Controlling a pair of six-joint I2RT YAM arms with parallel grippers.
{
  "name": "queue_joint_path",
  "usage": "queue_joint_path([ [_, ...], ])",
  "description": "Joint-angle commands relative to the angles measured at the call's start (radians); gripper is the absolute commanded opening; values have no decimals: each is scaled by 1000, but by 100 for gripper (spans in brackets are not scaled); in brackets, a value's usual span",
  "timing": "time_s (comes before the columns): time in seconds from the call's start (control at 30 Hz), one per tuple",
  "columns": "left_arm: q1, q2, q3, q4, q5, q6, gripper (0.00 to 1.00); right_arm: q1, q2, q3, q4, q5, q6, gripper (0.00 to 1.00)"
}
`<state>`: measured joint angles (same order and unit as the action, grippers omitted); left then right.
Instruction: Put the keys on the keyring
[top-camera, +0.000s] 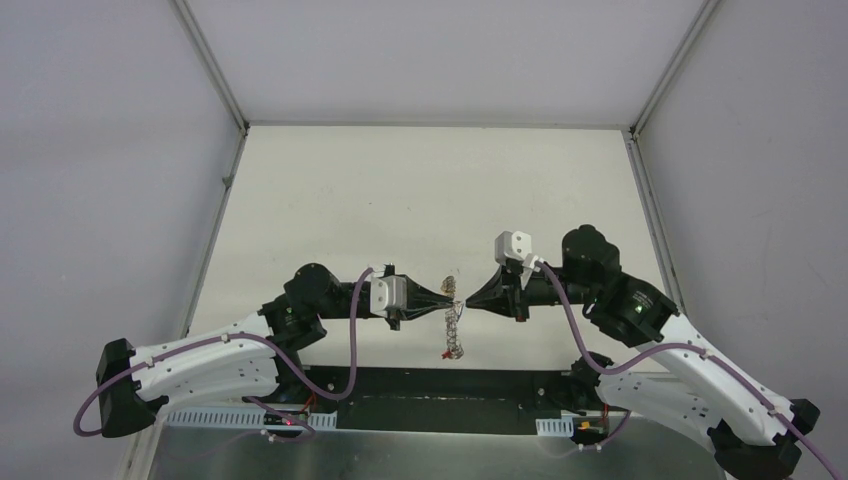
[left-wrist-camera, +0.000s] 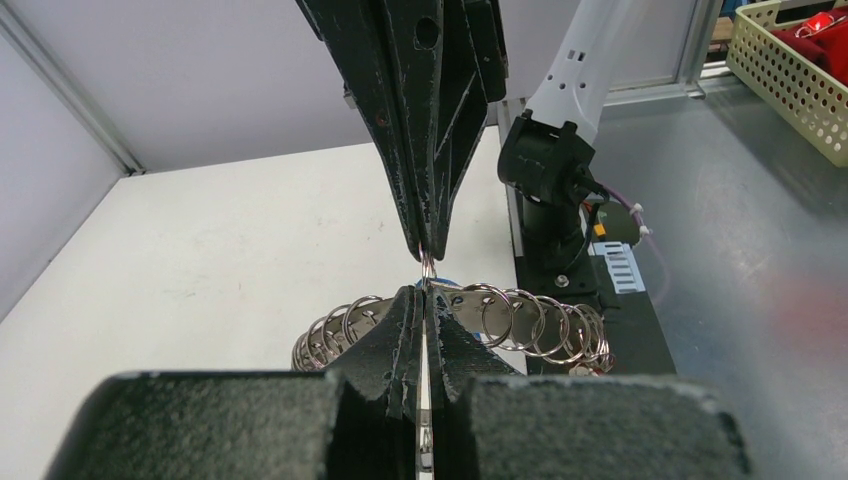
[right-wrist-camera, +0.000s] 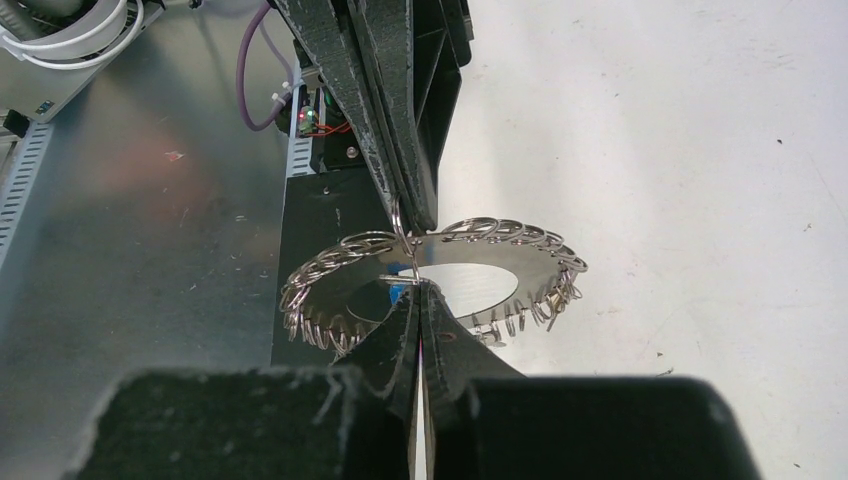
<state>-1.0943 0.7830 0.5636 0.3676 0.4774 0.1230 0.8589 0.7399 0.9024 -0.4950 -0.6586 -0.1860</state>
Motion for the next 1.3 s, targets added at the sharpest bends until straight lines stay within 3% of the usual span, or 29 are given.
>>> queue_joint_path([
  [0.0, -10, -26, 9, 114, 10, 7, 0, -3, 3, -1, -15, 10, -17, 0],
  [0.53, -10, -6, 7, 139, 27, -9, 0, -3, 65, 9, 42, -13, 31, 0],
  [0.67, -11, -9, 4, 133, 20, -7, 0, -3, 47, 2, 43, 22, 27, 33],
  [0.73, -11, -13, 1, 130, 14, -7, 0, -3, 28, -4, 45, 39, 20, 44],
  [1.1, -11, -44, -11, 82, -40, -13, 0, -3, -50, -35, 73, 75, -1, 91],
  [1.2, -10, -58, -11, 38, -77, -29, 0, -3, -44, -33, 73, 75, 0, 99],
  [1.27, -11, -68, -11, 11, -95, -37, 0, -3, -38, -30, 73, 72, 0, 100],
])
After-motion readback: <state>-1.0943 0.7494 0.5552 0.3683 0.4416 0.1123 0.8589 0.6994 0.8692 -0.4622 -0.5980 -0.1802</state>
